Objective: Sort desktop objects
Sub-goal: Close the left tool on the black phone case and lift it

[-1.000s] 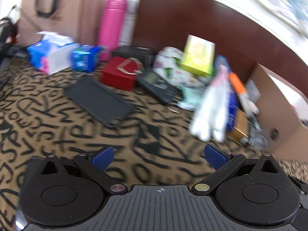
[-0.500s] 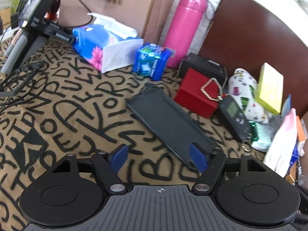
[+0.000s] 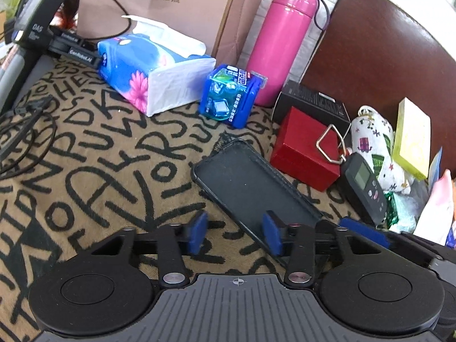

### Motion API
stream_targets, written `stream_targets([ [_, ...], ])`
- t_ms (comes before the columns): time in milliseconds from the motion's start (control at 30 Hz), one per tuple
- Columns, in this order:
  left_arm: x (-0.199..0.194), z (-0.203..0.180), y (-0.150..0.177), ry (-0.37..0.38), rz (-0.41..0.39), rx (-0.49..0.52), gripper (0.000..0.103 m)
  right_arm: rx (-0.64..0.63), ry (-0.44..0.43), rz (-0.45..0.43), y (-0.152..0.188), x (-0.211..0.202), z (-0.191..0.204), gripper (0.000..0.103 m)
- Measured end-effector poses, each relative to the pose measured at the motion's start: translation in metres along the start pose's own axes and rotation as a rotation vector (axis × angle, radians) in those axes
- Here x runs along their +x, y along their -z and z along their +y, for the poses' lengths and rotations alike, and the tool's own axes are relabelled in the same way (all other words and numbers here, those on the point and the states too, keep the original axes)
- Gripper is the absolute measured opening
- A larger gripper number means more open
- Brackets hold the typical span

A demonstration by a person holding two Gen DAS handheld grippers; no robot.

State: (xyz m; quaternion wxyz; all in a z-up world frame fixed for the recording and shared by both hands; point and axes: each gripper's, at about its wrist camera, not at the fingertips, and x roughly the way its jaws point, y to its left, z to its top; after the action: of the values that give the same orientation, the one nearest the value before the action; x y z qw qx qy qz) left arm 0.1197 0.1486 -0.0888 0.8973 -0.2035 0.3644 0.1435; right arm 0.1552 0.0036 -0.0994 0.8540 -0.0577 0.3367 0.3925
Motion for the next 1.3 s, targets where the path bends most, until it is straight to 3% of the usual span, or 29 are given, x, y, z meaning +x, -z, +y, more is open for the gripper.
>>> stream_targets([
  [33, -0.001, 0.001, 0.0, 0.001, 0.0, 0.005, 0.045, -0.002, 0.0, 0.005, 0.002, 0.0, 0.0, 0.013],
  [100, -0.001, 0.002, 0.0, 0.032, 0.017, -0.008, 0.024, -0.01, -0.004, 0.007, 0.006, -0.003, 0.0, 0.011],
  [367, -0.019, -0.028, 0.011, 0.099, 0.074, 0.084, 0.013, 0.033, 0.03, 0.047, 0.031, -0.052, -0.012, 0.008],
  [700, -0.048, -0.121, 0.093, 0.239, 0.126, 0.311, 0.014, 0.27, 0.1, 0.015, 0.115, -0.162, -0.055, 0.008],
  [1067, -0.086, -0.204, 0.173, 0.423, 0.205, 0.543, 0.016, 0.406, 0.237, -0.014, 0.198, -0.264, -0.08, 0.008],
  [1133, -0.09, -0.211, 0.179, 0.432, 0.211, 0.565, 0.034, 0.415, 0.266, -0.027, 0.202, -0.272, -0.083, 0.01],
  [1167, -0.092, -0.212, 0.181, 0.429, 0.209, 0.574, 0.038, 0.418, 0.279, -0.035, 0.202, -0.273, -0.085, 0.012],
  [1300, -0.095, -0.208, 0.183, 0.407, 0.207, 0.585, 0.038, 0.394, 0.306, -0.053, 0.197, -0.265, -0.087, 0.012],
])
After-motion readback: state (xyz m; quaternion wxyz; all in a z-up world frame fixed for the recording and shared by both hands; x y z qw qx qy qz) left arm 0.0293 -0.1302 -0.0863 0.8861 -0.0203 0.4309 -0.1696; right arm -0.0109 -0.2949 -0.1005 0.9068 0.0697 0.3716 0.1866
